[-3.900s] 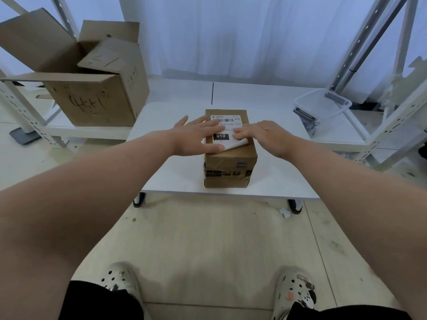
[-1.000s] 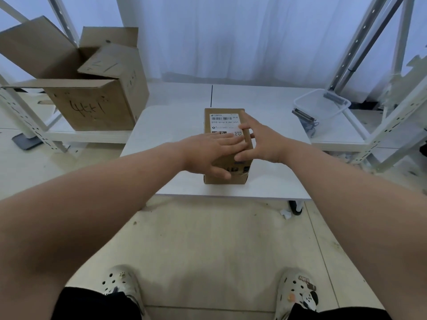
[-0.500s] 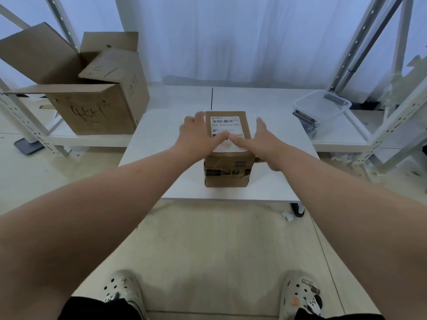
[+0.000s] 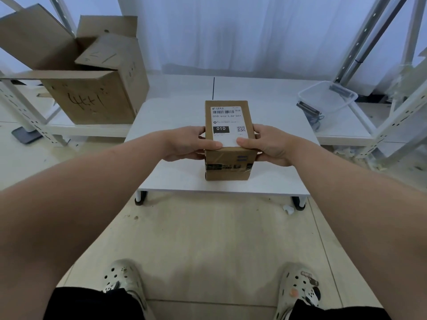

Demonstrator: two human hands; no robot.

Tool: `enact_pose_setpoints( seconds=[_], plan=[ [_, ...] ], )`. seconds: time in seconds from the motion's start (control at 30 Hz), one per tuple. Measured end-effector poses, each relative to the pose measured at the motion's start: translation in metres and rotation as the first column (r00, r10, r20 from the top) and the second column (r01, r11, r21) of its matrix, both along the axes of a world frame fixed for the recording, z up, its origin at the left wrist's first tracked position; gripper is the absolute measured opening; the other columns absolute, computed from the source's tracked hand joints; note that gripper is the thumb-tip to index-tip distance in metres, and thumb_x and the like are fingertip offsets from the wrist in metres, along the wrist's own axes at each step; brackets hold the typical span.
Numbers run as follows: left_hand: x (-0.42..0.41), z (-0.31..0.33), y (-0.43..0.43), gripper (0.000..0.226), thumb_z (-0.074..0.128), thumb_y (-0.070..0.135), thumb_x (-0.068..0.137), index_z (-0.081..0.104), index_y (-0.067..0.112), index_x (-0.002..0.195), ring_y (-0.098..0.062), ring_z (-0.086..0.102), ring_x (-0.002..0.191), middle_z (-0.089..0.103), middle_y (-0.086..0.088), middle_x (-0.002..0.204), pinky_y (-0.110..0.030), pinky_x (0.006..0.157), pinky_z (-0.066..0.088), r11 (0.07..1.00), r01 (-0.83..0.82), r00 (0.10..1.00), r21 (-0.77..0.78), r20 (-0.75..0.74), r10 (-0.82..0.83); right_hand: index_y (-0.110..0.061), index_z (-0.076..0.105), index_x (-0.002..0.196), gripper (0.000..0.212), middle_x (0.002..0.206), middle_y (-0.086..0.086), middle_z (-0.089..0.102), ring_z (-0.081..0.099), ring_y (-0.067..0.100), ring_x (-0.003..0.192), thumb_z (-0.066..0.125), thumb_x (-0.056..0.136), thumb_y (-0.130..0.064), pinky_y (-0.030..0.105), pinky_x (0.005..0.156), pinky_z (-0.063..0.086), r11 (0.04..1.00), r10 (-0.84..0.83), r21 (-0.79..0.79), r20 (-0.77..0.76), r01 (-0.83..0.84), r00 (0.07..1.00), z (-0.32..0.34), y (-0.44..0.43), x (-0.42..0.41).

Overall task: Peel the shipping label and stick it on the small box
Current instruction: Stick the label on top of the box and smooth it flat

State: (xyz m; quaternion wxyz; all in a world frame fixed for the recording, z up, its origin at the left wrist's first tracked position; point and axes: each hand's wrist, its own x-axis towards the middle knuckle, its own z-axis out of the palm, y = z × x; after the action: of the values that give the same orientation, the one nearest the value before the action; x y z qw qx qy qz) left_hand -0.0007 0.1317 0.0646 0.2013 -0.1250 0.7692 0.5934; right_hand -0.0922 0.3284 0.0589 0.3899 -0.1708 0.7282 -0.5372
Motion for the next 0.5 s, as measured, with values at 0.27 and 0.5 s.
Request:
enact_pose_setpoints(
  seconds=[0.27,0.5],
  plan=[
    [0.0070,0.0040,-0.0042,0.048,0.057,0.008,0.091,0.045,0.028,0.132,-0.013,0.058,0.117,0.062,0.003,0.127,-0.022,0.098,0.046,0.995,0.020,1.000,0.100,0.015,-0.022,-0.023,0.041,0.139,0.055,0.133,0.005,0.056,0.055,0.022,0.118,0.056,0.091,-0.001,0.037,0.090,0.052,0.997,0.043,-0.065,0.096,-0.037,0.994,0.0022,0.0036,0.0019],
    [0.0034,0.0030,0.0024,0.032,0.053,0.031,0.091,0.055,0.025,0.122,-0.018,0.056,0.107,0.058,0.002,0.122,-0.040,0.102,0.045,0.993,-0.115,0.993,0.010,0.018,0.115,-0.035,0.050,0.126,0.041,0.125,-0.003,0.060,0.053,0.020,0.110,0.057,0.089,-0.018,0.049,0.108,0.036,0.999,-0.028,0.033,0.042,0.027,0.999,0.0063,-0.0033,-0.0009]
  ],
)
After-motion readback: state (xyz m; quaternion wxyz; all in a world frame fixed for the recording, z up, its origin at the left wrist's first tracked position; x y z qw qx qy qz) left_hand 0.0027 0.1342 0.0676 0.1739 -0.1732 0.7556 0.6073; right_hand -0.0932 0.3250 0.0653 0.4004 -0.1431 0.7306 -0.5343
